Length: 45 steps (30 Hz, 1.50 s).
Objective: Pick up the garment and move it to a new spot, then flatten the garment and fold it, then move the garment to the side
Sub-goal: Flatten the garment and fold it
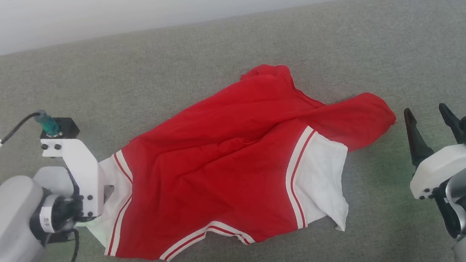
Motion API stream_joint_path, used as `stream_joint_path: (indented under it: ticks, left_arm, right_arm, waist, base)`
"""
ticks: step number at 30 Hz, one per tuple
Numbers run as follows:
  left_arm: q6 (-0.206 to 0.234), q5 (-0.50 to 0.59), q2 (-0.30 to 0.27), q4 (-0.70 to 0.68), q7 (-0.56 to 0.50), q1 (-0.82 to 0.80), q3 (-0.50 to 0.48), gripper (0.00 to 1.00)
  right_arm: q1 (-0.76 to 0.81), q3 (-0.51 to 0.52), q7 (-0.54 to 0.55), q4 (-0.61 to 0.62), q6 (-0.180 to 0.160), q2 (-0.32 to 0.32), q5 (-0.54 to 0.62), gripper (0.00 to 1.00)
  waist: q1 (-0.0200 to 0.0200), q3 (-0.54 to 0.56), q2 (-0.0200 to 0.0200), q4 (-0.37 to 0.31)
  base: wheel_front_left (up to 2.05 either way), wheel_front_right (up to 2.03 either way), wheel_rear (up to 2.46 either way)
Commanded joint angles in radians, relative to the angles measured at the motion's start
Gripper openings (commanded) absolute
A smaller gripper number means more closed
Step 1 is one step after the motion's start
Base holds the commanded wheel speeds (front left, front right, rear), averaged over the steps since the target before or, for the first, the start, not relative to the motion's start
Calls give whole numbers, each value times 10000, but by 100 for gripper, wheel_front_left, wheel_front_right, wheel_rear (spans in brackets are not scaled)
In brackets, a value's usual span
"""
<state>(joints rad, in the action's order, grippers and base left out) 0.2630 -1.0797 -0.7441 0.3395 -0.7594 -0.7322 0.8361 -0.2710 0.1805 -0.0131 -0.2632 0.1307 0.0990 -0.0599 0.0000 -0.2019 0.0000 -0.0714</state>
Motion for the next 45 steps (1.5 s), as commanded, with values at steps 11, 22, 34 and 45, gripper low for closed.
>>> stream_joint_path:
  ticks: [11, 22, 34, 45]
  left_arm:
    - [-505, 358, 71, 900, 421, -266, 140, 0]
    - [-555, 645, -523, 1832, 1449, -190, -142, 0]
    - [-924, -86, 79, 2643, 2664, 113, -824, 100]
    - [-1106, 103, -269, 1494, 6083, 1313, -1763, 100]
  right_arm:
    - [-70, 39, -41, 34, 1, 16, 36, 100]
    - [-111, 56, -26, 3, 1, -42, 29, 100]
    - [76, -298, 195, -43, 1, 90, -221, 100]
    - [921, -1822, 1842, 305, 1, 408, -1629, 100]
  waist:
    - [0, -167, 0, 50]
    - [0, -263, 0, 139]
    - [0, -13, 0, 281]
    - [0, 616, 0, 700]
  base:
    - [0, 0, 0]
    - [0, 0, 0]
    - [0, 0, 0]
    - [0, 0, 0]
